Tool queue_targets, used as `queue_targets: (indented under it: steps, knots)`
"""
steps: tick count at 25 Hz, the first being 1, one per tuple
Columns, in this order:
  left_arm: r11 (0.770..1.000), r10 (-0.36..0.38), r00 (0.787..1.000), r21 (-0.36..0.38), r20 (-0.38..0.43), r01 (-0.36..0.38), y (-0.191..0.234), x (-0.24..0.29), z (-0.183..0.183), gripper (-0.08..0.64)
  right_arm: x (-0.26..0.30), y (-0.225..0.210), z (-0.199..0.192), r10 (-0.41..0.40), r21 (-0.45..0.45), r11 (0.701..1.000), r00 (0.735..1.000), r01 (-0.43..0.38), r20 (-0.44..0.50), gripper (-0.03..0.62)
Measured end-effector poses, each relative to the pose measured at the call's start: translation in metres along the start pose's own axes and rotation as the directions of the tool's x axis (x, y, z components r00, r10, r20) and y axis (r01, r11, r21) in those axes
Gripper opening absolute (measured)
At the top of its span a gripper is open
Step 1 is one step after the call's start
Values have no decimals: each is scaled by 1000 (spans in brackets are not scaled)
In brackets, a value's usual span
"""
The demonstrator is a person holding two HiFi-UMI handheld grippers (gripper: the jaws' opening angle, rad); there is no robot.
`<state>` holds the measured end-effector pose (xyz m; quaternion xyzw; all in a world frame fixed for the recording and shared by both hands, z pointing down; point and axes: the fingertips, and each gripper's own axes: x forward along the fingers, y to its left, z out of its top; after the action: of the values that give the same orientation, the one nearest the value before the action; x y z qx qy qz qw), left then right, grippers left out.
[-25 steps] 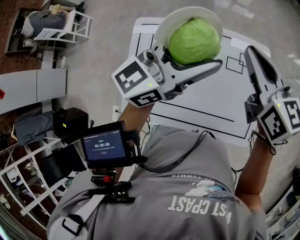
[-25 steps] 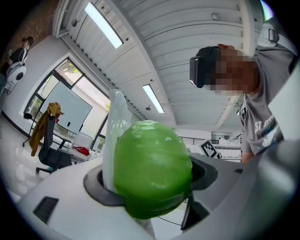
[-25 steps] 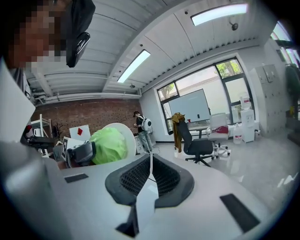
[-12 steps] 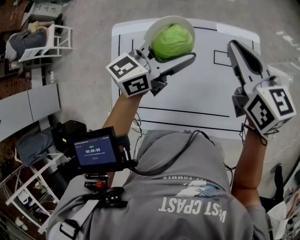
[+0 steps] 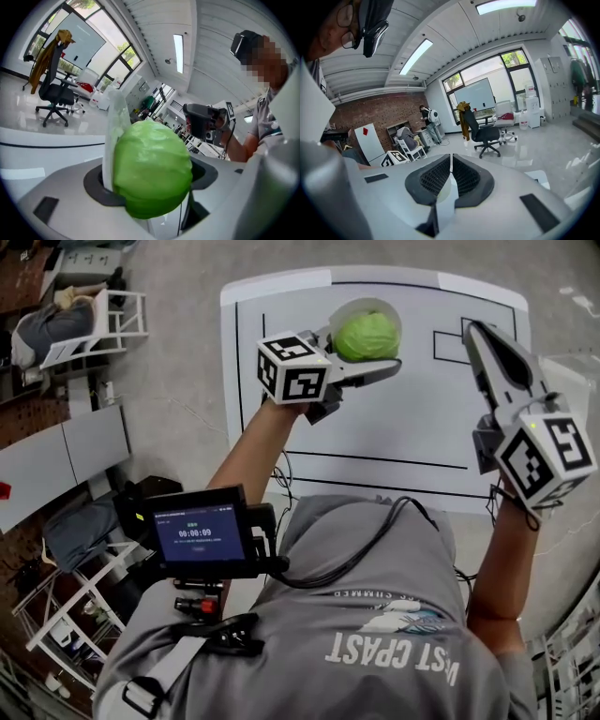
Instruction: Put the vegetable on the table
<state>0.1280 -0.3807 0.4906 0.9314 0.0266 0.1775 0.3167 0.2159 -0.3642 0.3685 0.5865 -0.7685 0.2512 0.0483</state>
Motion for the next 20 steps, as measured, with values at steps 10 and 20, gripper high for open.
queue_targets:
  steps: [10,20]
  knots:
    - [983,-133,967,-153,-216,100,6,17,-57,357,-7,0,-8,-26,14,1000,999,26,-25,9]
    - [982,-150,894,-166,-423,87,13,20,-105,357,-12,3,-15,-40,23,999,998,41,-51,9]
